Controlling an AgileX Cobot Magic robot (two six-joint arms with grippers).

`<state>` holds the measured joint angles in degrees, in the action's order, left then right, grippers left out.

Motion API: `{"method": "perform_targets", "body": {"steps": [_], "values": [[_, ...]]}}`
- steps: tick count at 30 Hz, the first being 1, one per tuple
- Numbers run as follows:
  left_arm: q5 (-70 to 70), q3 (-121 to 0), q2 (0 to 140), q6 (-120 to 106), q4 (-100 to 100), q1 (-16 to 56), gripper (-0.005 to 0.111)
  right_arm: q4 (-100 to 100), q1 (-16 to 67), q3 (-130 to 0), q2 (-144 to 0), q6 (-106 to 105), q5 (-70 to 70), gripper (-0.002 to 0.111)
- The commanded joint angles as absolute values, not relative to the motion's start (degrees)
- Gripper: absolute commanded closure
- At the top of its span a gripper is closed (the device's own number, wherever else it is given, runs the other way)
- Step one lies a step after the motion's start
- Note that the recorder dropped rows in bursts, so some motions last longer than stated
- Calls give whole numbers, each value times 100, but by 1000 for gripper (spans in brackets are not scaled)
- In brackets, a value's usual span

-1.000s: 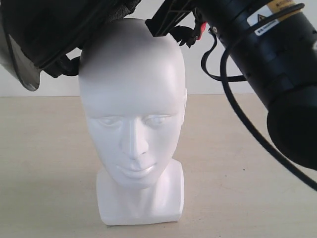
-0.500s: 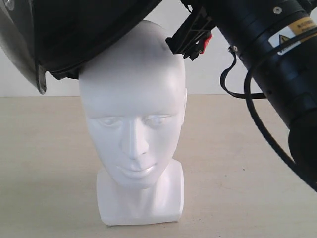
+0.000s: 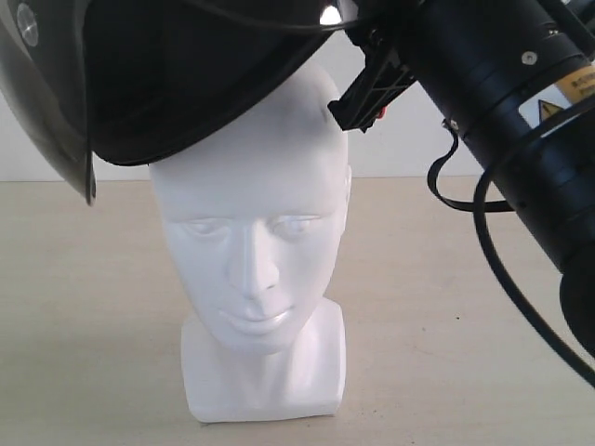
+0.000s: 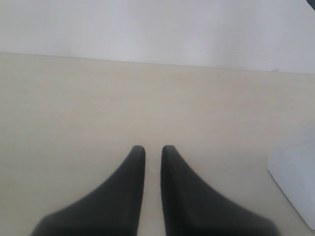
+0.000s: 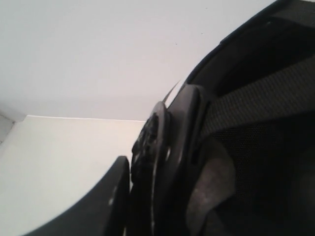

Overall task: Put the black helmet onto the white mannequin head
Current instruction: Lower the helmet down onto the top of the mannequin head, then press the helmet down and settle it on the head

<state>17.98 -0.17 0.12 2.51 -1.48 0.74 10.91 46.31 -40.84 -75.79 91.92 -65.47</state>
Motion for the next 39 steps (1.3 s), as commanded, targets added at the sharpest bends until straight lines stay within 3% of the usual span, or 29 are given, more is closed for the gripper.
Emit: {"method": "perform_targets", "body": {"steps": [1, 39], "values": [[1800, 0, 0, 302, -164, 59, 94, 1526, 4565, -4046, -7473, 8632, -6528, 109], [1800, 0, 0, 302, -164, 59, 94, 2273, 4579, -3255, -7185, 7822, -6359, 109]]}}
